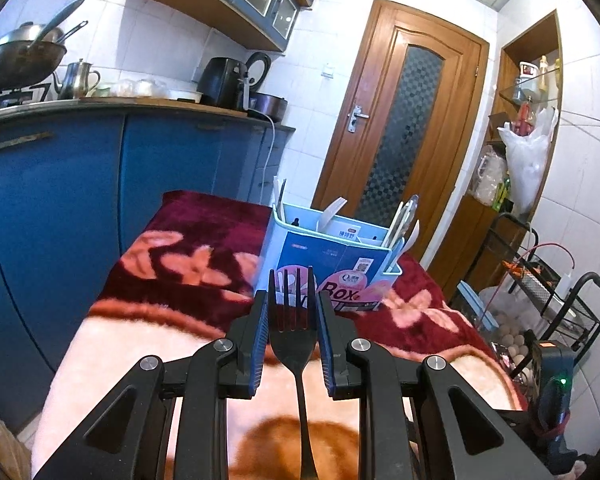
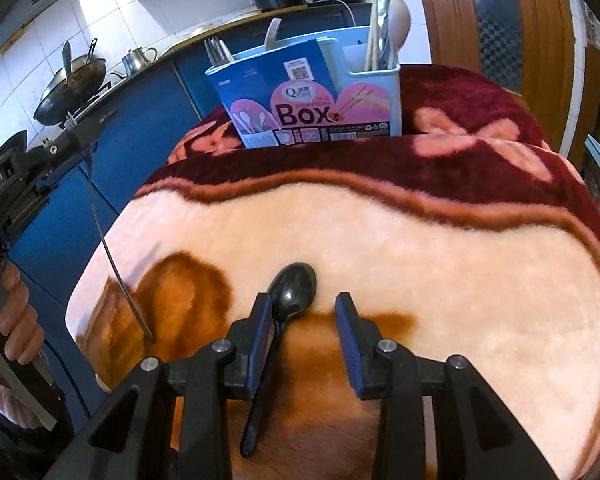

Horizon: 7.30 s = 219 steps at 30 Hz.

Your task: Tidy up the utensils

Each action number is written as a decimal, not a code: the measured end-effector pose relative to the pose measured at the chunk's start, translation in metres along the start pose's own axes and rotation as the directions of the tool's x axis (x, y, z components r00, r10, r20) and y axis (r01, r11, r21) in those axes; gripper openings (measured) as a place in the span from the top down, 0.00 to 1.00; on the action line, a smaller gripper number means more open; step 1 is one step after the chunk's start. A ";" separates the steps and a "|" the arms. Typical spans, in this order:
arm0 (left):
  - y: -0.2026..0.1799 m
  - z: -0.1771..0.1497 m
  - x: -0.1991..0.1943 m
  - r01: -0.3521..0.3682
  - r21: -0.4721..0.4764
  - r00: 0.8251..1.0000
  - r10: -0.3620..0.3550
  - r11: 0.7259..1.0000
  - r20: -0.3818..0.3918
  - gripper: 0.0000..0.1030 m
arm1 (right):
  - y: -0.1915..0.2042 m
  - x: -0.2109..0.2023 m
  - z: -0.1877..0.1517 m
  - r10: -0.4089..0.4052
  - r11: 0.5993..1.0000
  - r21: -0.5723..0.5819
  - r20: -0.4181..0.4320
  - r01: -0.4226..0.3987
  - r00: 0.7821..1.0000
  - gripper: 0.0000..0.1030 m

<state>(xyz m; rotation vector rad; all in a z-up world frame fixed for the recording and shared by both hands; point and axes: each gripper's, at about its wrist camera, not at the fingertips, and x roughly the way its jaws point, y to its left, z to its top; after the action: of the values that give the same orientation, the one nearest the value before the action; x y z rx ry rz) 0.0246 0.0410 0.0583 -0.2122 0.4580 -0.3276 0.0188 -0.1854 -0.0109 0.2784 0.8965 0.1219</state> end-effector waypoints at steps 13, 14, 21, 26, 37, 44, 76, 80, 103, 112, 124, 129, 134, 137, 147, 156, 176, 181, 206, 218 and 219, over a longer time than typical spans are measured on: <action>-0.002 0.002 -0.005 -0.006 0.007 1.000 0.005 1.000 0.016 0.78 | 0.021 0.018 0.011 -0.090 0.984 -0.158 -0.065 0.079 0.994 0.66; -0.002 0.003 -0.006 -0.005 0.009 1.000 0.005 1.000 0.018 0.78 | 0.021 0.019 0.011 -0.097 0.983 -0.162 -0.061 0.086 0.993 0.67; -0.005 0.008 -0.009 -0.003 0.021 0.999 0.002 1.000 0.035 0.78 | 0.013 0.009 0.010 -0.026 0.996 -0.089 0.005 0.026 1.000 0.69; -0.009 0.015 -0.010 -0.007 0.033 0.999 0.005 0.999 0.053 0.78 | 0.009 -0.015 0.016 0.004 0.998 -0.061 0.133 0.004 0.991 0.69; -0.023 0.052 -0.008 -0.015 0.081 0.992 0.004 0.997 0.124 0.78 | -0.005 -0.051 0.034 0.028 1.000 -0.023 0.341 -0.021 0.940 0.69; -0.032 0.089 0.004 -0.045 0.121 0.984 0.023 0.992 0.176 0.78 | -0.012 -0.057 0.039 0.017 1.000 -0.019 0.385 -0.010 0.923 0.69; -0.037 0.122 0.116 -0.118 0.135 0.975 0.090 0.984 0.201 0.78 | -0.044 -0.051 0.100 -0.017 0.996 -0.065 0.544 0.062 0.839 0.68; -0.030 0.113 0.130 -0.111 0.120 0.981 0.090 0.987 0.169 0.78 | -0.045 -0.039 0.130 -0.003 0.993 -0.094 0.602 0.075 0.798 0.68; -0.026 0.099 0.156 -0.069 0.115 0.994 0.058 0.991 0.092 0.78 | -0.038 0.012 0.175 -0.036 0.975 -0.140 0.675 0.175 0.737 0.67; -0.030 0.098 0.153 -0.072 0.110 0.994 0.062 0.991 0.085 0.76 | -0.037 0.009 0.174 -0.035 0.974 -0.140 0.679 0.176 0.733 0.59; -0.035 0.099 0.130 -0.054 0.112 0.995 0.044 0.992 0.090 0.76 | -0.043 -0.018 0.160 -0.009 0.986 -0.115 0.686 0.121 0.728 0.57; -0.036 0.098 0.121 -0.045 0.111 0.996 0.036 0.993 0.084 0.76 | -0.047 -0.026 0.153 -0.010 0.990 -0.099 0.679 0.105 0.734 0.57; -0.039 0.096 0.113 -0.040 0.117 0.997 0.033 0.992 0.063 0.75 | -0.049 -0.032 0.146 -0.007 0.994 -0.077 0.661 0.077 0.750 0.57; -0.041 0.095 0.105 -0.041 0.124 0.998 0.034 0.991 0.058 0.75 | -0.045 -0.039 0.139 -0.006 0.995 -0.071 0.651 0.069 0.759 0.57; -0.050 0.075 0.064 -0.049 0.147 0.999 0.045 0.988 0.031 0.71 | -0.019 -0.061 0.105 -0.010 0.995 -0.072 0.575 0.063 0.818 0.57; -0.046 0.036 0.037 -0.065 0.137 0.998 0.067 0.988 -0.009 0.71 | 0.002 -0.069 0.063 -0.035 0.994 -0.071 0.508 0.082 0.860 0.52; -0.032 -0.037 0.038 -0.205 0.161 0.977 0.211 0.966 -0.023 0.43 | -0.001 -0.037 0.005 -0.175 0.977 -0.027 0.464 0.212 0.868 0.32; -0.029 -0.041 0.040 -0.216 0.152 0.975 0.221 0.964 -0.019 0.43 | -0.005 -0.033 0.000 -0.181 0.977 -0.015 0.464 0.212 0.867 0.29; -0.026 -0.055 0.049 -0.240 0.142 0.969 0.245 0.960 -0.019 0.43 | -0.007 -0.027 -0.005 -0.198 0.975 0.005 0.472 0.222 0.859 0.27; -0.027 -0.056 0.050 -0.242 0.146 0.969 0.248 0.959 -0.019 0.43 | -0.007 -0.027 -0.005 -0.198 0.975 0.007 0.472 0.222 0.859 0.27; -0.027 -0.056 0.050 -0.242 0.146 0.969 0.248 0.959 -0.019 0.43 | -0.007 -0.027 -0.005 -0.198 0.975 0.006 0.472 0.222 0.859 0.27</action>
<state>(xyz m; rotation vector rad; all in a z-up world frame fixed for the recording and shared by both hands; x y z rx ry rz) 0.0339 -0.0087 -0.0036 -0.0088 0.4901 -0.1203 -0.0020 -0.1971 0.0041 0.1512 0.4311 -0.1261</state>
